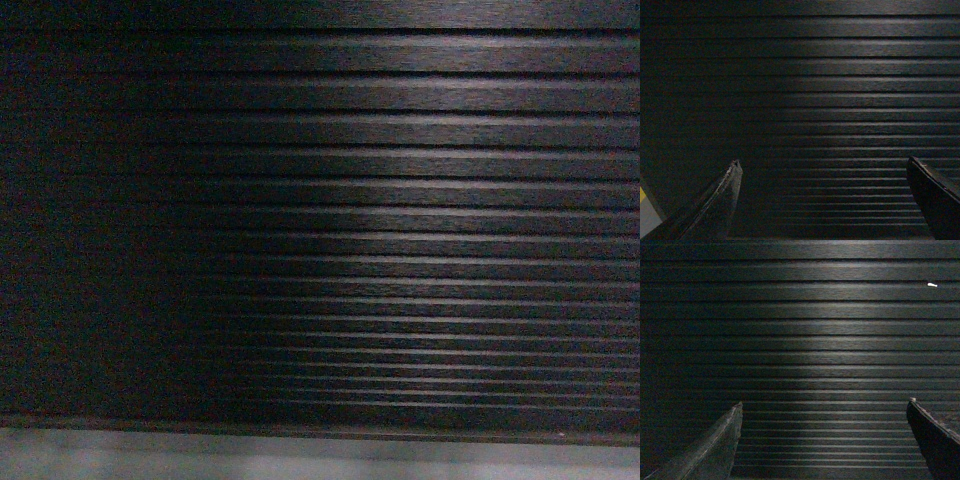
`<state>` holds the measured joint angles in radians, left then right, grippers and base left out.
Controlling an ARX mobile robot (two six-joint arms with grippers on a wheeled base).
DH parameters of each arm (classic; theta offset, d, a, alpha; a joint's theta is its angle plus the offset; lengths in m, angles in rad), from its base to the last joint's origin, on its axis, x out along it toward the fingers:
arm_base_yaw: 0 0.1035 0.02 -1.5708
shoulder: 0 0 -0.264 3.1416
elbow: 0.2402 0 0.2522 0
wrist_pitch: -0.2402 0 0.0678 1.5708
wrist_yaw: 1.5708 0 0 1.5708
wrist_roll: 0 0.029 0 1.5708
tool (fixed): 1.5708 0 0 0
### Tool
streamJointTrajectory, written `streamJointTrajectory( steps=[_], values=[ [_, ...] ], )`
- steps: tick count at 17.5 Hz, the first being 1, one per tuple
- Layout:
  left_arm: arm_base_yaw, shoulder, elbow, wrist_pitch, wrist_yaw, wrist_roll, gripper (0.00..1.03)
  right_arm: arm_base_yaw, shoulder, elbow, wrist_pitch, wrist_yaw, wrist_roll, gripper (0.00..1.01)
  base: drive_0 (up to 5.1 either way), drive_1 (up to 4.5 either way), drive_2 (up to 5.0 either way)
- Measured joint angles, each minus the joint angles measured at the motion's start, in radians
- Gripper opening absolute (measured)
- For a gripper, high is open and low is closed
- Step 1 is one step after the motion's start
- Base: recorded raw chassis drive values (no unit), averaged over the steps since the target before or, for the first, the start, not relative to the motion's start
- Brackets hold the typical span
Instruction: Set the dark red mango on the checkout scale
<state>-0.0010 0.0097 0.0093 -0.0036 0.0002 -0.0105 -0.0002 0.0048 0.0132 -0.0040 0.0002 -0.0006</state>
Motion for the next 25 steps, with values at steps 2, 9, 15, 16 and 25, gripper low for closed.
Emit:
streamJointTrajectory(
  steps=[2,9,15,16,25],
  values=[
    [0.0,0.0,0.0,0.0,0.0,0.0,0.98,0.0,0.0,0.0,0.0,0.0,0.0,0.98,0.0,0.0,0.0],
    [0.0,0.0,0.0,-0.003,-0.001,0.0,0.98,0.0,0.0,0.0,-0.002,0.0,0.0,0.98,0.0,0.0,0.0],
    [0.0,0.0,0.0,0.0,0.001,0.003,0.98,0.0,0.0,0.0,0.002,0.001,0.0,0.98,0.0,0.0,0.0],
    [0.0,0.0,0.0,0.0,-0.001,0.003,0.98,0.0,0.0,0.0,0.0,-0.001,0.0,0.98,0.0,0.0,0.0],
    [0.0,0.0,0.0,0.0,-0.002,0.011,0.98,0.0,0.0,0.0,0.0,0.0,0.0,0.98,0.0,0.0,0.0]
  ],
)
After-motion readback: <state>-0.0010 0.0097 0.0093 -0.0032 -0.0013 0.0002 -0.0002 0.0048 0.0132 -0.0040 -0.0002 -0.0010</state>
